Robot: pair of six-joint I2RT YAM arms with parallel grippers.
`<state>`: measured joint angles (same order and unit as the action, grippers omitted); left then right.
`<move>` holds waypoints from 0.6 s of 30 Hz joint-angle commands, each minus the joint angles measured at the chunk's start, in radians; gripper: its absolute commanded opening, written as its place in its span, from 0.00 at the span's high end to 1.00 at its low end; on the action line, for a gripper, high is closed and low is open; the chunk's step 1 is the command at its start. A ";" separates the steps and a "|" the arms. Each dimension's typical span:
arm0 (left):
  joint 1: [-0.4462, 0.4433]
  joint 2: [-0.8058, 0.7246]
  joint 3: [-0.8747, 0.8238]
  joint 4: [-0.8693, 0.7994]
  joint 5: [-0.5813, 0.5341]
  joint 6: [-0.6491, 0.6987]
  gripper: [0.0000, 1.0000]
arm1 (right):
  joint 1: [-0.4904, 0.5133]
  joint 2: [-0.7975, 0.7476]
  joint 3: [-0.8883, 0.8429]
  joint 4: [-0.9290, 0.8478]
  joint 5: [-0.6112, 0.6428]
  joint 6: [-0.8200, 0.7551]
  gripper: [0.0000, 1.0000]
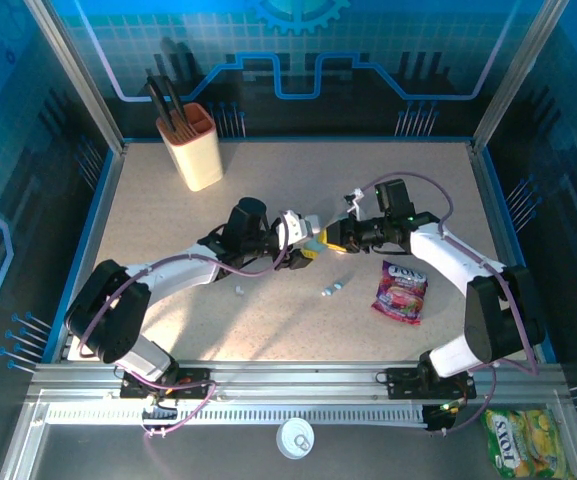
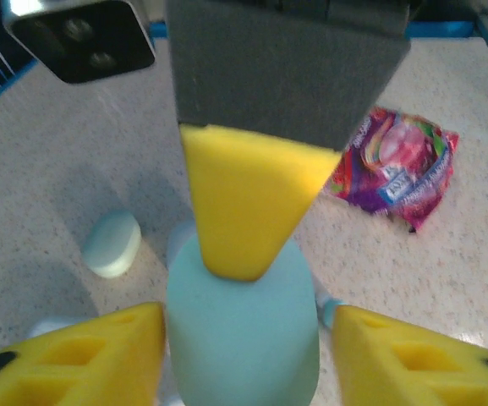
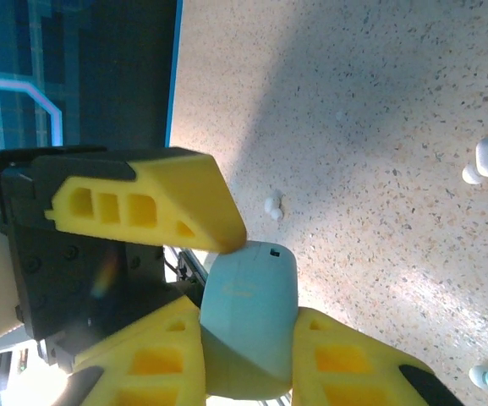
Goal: Insert the wireless bluetooth earbuds into the charging case
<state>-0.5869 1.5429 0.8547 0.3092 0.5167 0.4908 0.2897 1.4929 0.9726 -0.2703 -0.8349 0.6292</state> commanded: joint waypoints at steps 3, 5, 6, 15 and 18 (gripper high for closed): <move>-0.003 -0.047 -0.100 0.267 -0.056 -0.130 0.08 | -0.042 -0.059 -0.028 0.114 -0.064 0.095 0.84; -0.002 -0.059 -0.146 0.398 -0.085 -0.201 0.01 | -0.055 -0.076 -0.047 0.181 -0.103 0.157 0.84; -0.002 -0.060 -0.174 0.482 -0.097 -0.229 0.01 | -0.061 -0.084 -0.063 0.233 -0.127 0.199 0.84; -0.001 0.039 -0.281 1.017 -0.098 -0.426 0.05 | -0.076 -0.167 -0.183 0.652 -0.194 0.577 0.84; 0.001 0.064 -0.270 1.085 -0.075 -0.479 0.11 | -0.073 -0.185 -0.215 0.794 -0.207 0.702 0.84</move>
<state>-0.5865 1.5864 0.5812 1.2106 0.4091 0.0998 0.2230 1.3441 0.7837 0.3061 -0.9939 1.1595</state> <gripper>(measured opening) 0.906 0.194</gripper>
